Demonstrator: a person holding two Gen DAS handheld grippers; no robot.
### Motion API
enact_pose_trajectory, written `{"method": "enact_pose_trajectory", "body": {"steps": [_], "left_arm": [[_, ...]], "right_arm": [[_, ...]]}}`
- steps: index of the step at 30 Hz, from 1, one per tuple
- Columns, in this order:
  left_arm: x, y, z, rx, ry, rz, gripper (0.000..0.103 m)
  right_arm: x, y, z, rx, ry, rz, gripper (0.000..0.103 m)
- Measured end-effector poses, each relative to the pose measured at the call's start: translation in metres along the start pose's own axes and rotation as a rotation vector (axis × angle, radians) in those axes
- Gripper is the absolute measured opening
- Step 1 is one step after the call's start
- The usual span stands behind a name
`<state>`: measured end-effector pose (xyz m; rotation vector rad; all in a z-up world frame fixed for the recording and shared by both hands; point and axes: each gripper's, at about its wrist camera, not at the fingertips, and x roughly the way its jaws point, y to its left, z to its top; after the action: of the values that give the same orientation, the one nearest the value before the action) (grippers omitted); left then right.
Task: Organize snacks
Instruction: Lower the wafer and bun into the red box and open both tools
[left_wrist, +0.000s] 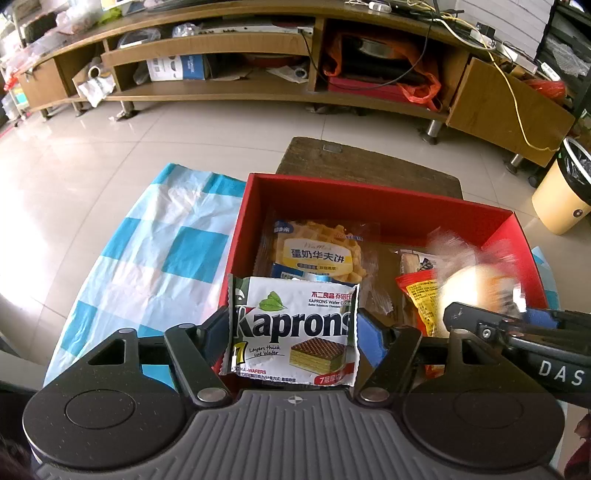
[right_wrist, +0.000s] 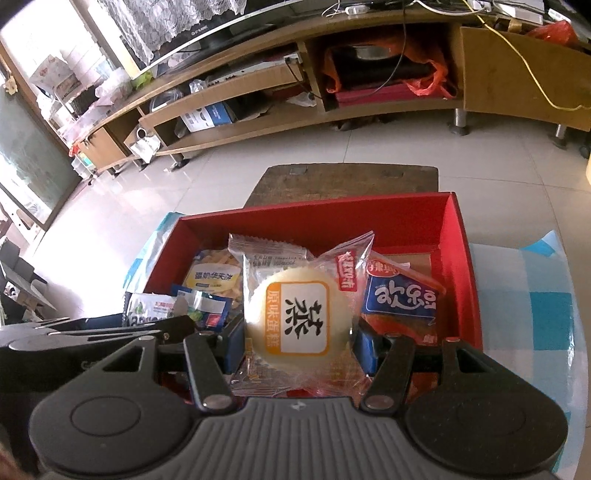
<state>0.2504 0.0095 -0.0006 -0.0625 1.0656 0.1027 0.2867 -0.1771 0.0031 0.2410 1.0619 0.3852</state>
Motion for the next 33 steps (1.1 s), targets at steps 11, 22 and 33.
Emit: {"method": "enact_pose_trajectory", "body": {"steps": [11, 22, 33], "left_arm": [[-0.004, -0.002, 0.001, -0.004, -0.014, 0.000, 0.088], [-0.014, -0.005, 0.000, 0.011, -0.045, 0.008, 0.091], [-0.024, -0.011, -0.007, 0.028, -0.058, -0.010, 0.091]], "right_arm": [[-0.005, 0.001, 0.000, -0.002, -0.012, 0.014, 0.058], [-0.013, 0.000, -0.001, -0.001, -0.018, 0.016, 0.058], [-0.026, -0.001, -0.006, -0.008, -0.029, 0.011, 0.059]]}}
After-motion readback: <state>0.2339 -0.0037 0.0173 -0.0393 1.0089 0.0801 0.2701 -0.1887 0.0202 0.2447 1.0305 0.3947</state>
